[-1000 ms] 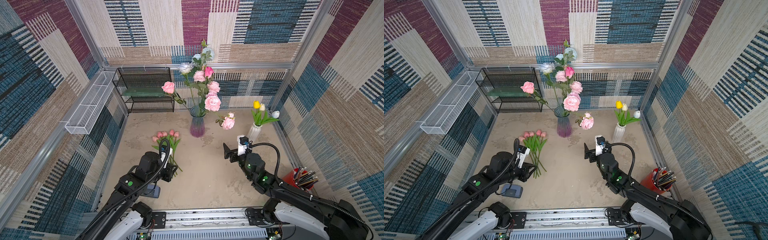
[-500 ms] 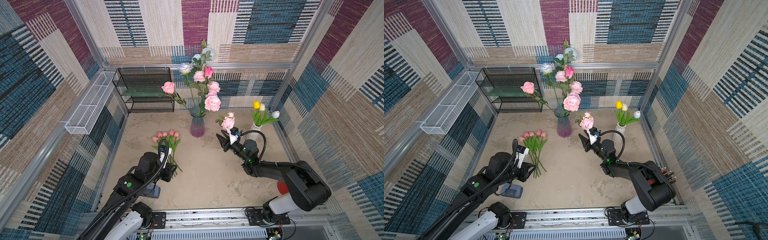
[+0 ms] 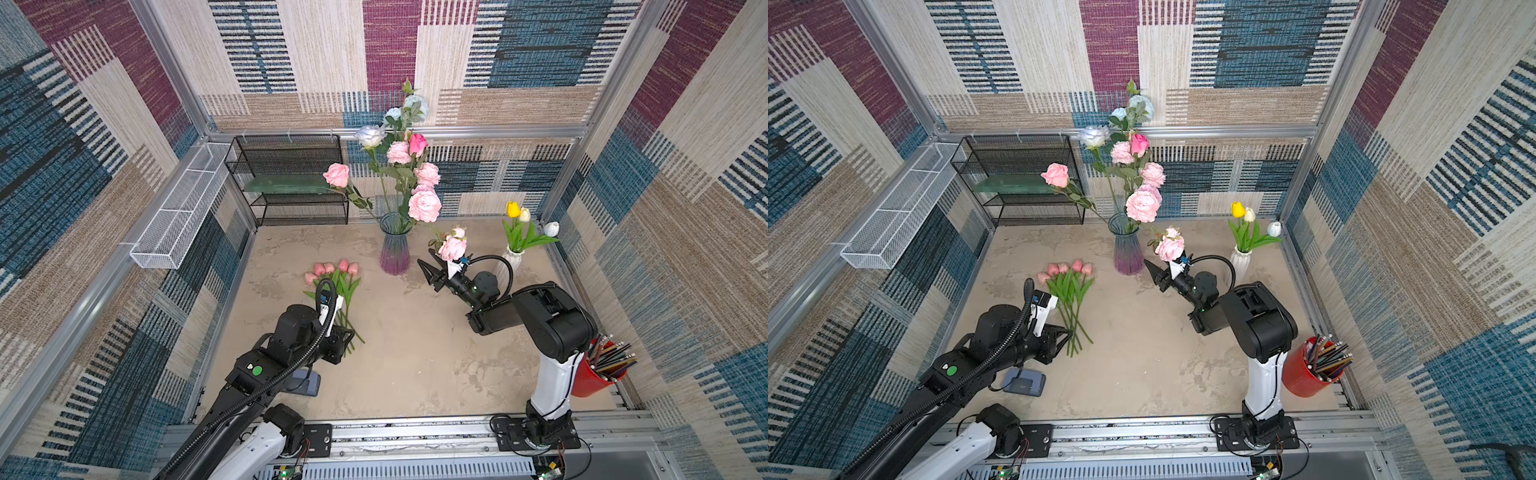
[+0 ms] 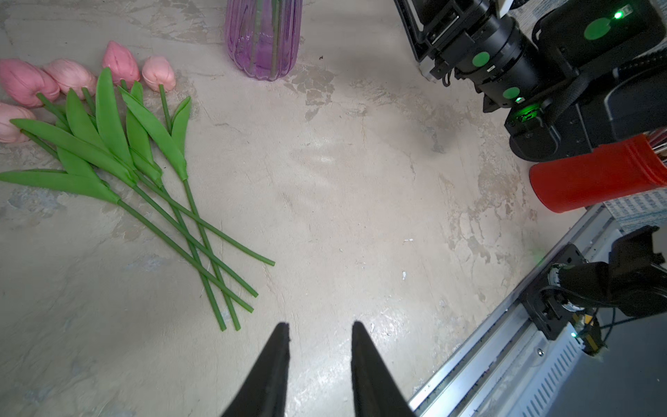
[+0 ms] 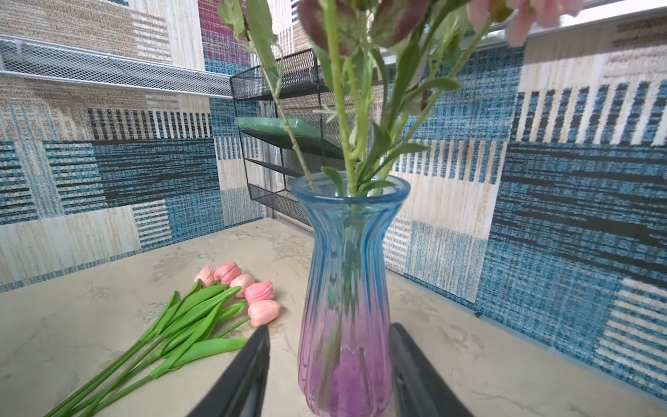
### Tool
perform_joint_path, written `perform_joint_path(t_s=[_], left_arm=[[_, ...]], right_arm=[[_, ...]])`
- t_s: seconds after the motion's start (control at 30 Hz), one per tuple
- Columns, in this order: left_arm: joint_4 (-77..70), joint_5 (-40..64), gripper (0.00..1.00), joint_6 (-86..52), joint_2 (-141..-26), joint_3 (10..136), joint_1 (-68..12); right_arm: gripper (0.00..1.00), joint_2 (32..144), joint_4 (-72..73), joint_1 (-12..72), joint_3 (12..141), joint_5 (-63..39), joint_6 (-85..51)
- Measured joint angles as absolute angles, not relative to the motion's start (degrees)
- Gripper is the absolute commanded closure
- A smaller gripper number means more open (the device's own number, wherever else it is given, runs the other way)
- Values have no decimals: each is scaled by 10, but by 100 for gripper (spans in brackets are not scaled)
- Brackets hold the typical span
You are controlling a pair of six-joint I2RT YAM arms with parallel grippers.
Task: Pick out pink flowers from the vase
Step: Pick up the flower from the vase.
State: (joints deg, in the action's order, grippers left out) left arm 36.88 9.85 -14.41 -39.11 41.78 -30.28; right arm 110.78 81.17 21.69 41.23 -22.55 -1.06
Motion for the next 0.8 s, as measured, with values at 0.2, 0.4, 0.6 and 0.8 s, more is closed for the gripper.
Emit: perform_joint_path(t_s=[0.2, 0.4, 0.6, 0.8], left_arm=[[368, 105, 68, -142, -389, 418, -303], [368, 108, 68, -140, -390, 418, -303], [368, 109, 68, -138, -394, 418, -302], [368, 109, 68, -138, -394, 418, -302]], right_arm=[[41, 1092, 812, 201, 400, -238, -13], [49, 1124, 812, 179, 440, -246, -43], [55, 1161, 812, 184, 515, -279, -64], [55, 1177, 812, 208, 580, -321, -63]])
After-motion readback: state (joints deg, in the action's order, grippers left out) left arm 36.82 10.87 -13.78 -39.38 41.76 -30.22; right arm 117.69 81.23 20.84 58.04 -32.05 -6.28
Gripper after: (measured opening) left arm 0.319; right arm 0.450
